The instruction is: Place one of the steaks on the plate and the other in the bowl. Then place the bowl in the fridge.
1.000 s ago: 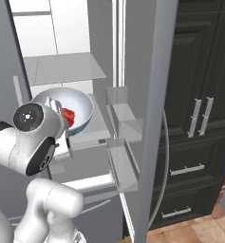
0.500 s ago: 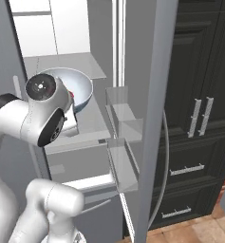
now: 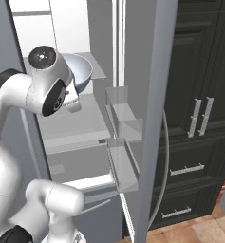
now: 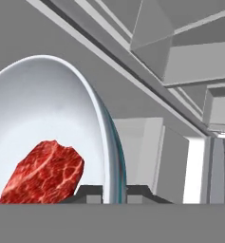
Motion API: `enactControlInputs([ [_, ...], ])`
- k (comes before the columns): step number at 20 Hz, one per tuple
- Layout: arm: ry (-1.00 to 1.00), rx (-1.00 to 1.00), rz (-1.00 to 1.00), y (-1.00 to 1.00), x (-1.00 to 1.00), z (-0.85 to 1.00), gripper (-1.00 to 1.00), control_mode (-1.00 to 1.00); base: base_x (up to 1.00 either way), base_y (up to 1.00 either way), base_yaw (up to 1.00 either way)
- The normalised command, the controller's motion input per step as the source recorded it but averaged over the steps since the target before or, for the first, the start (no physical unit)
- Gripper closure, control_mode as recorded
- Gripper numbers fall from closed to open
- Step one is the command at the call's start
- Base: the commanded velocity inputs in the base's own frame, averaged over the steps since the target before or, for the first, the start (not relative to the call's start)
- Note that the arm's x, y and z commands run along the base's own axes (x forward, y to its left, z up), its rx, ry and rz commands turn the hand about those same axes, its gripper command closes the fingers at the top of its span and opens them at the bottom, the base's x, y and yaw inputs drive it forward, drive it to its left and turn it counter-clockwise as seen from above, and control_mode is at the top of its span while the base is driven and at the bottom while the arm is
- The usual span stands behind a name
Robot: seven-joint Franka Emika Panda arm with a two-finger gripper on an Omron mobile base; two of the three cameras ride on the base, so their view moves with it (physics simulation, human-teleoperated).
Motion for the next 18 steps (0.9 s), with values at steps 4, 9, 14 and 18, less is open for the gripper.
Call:
enactControlInputs([
  [4, 0.00, -0.02, 0.10, 0.00, 0.62, 0.14, 1.00, -1.00, 0.00, 0.00, 0.00],
  [9, 0.00, -0.07, 0.15, 0.13, 0.53, 0.13, 1.00, -1.00, 0.00, 0.00, 0.00],
  [14, -0.02, -0.08, 0.03, 0.04, 0.62, 0.04, 1.00, -1.00, 0.00, 0.00, 0.00],
  [18, 0.00, -0.02, 0.01, 0.03, 0.69, 0.00, 1.00, -1.00, 0.00, 0.00, 0.00],
])
